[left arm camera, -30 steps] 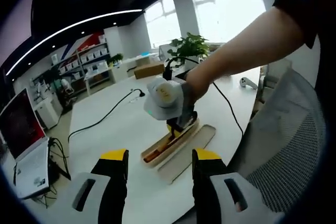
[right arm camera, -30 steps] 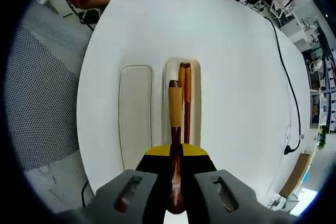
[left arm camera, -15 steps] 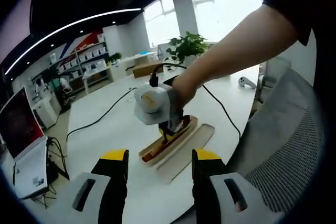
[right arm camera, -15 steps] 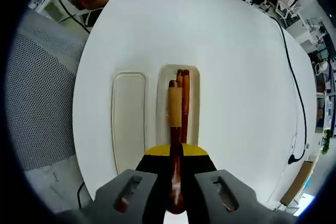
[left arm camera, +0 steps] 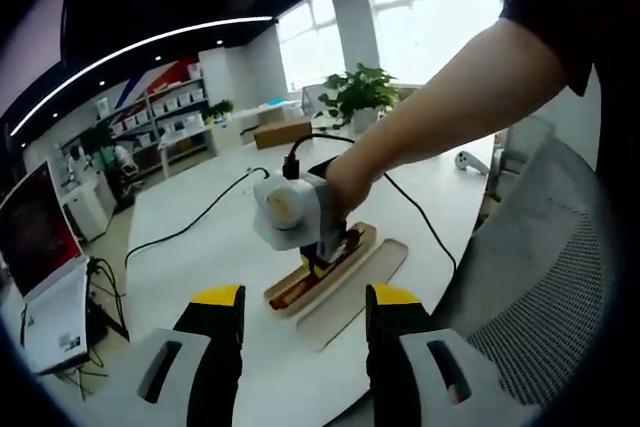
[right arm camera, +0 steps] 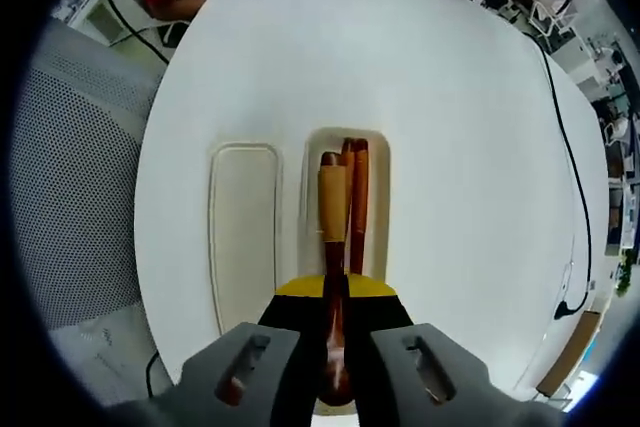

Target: Arrange the utensils inside the cutlery case until each visible utensil rests in its matching compartment.

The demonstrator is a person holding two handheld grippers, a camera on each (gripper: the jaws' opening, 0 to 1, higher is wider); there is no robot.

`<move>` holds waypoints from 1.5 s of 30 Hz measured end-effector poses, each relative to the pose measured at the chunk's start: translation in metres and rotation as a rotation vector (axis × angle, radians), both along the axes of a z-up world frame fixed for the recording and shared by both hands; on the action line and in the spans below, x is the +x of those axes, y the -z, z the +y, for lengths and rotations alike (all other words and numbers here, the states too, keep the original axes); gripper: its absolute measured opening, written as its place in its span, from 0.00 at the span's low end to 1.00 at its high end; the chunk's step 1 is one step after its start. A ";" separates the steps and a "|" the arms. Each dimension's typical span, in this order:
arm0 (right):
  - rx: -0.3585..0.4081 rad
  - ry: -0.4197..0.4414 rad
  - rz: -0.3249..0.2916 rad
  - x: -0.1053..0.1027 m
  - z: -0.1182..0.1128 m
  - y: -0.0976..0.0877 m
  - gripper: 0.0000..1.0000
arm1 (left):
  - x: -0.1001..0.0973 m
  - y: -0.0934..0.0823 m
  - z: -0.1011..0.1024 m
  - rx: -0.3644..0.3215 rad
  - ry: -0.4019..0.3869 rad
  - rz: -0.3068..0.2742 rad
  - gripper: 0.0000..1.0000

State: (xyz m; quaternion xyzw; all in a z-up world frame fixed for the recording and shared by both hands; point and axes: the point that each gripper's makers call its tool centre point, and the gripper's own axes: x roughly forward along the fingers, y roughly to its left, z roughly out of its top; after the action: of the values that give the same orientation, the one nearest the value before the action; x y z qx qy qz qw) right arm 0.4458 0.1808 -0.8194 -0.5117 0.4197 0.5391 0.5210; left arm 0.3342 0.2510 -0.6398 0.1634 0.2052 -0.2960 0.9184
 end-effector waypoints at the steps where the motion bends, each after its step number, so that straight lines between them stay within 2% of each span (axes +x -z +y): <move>1: -0.002 -0.001 0.001 0.000 0.000 0.000 0.01 | 0.000 0.000 0.000 0.003 -0.001 -0.002 0.49; 22: 0.006 -0.004 0.041 -0.004 0.005 0.000 0.02 | 0.000 0.002 0.003 0.006 -0.011 0.008 0.50; 33: 0.026 0.009 0.013 0.004 0.000 -0.010 0.05 | 0.000 0.003 0.005 0.015 -0.019 0.010 0.50; 45: 0.084 0.030 -0.044 0.008 -0.009 -0.029 0.16 | 0.000 0.005 0.003 0.023 -0.007 0.018 0.50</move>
State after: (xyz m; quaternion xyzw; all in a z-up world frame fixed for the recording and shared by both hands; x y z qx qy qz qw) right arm 0.4536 0.1718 -0.7901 -0.4950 0.3928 0.5370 0.5589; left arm 0.3337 0.2539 -0.6447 0.1708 0.2172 -0.2919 0.9157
